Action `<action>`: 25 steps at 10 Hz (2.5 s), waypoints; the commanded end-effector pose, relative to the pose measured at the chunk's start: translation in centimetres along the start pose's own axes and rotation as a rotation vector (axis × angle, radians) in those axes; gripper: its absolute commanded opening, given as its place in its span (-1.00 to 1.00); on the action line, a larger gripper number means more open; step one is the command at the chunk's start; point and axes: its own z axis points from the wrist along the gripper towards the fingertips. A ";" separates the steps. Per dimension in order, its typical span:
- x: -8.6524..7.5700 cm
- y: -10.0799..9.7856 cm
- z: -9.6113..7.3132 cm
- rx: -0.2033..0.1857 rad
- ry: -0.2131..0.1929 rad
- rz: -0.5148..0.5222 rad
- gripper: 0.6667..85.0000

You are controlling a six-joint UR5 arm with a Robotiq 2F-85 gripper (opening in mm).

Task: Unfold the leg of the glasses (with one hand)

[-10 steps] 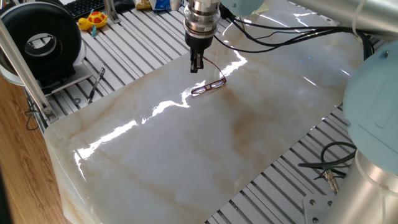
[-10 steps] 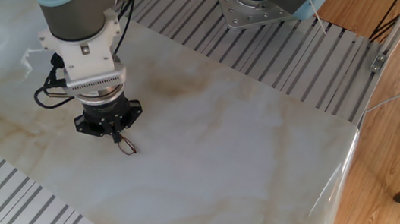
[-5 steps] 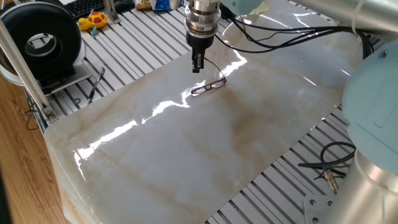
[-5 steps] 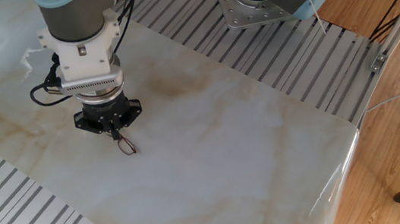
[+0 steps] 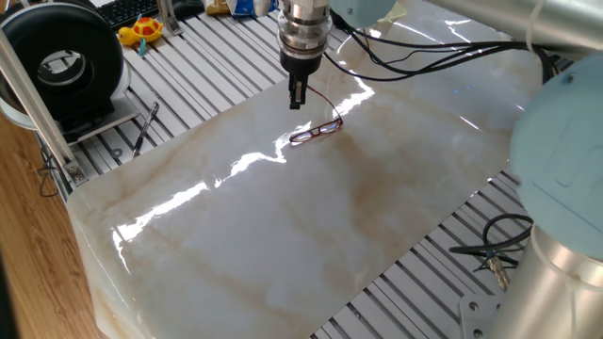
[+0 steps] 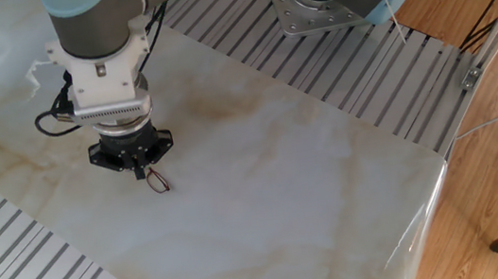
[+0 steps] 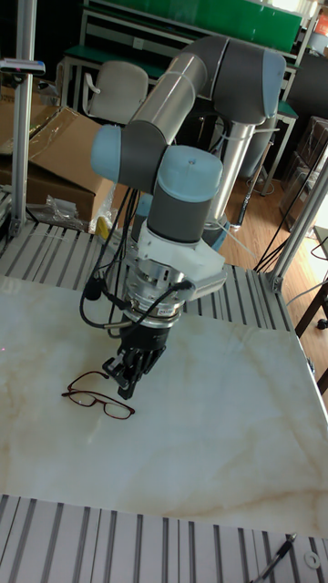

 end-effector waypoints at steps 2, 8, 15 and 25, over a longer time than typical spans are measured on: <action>-1.8 -0.6 1.1 0.005 -0.021 -0.039 -0.98; -1.1 -1.2 2.9 -0.003 -0.041 -0.077 -0.98; 2.9 -0.5 0.5 -0.017 0.019 -0.097 -0.98; 5.7 -0.2 -0.5 -0.029 0.037 -0.112 -0.98</action>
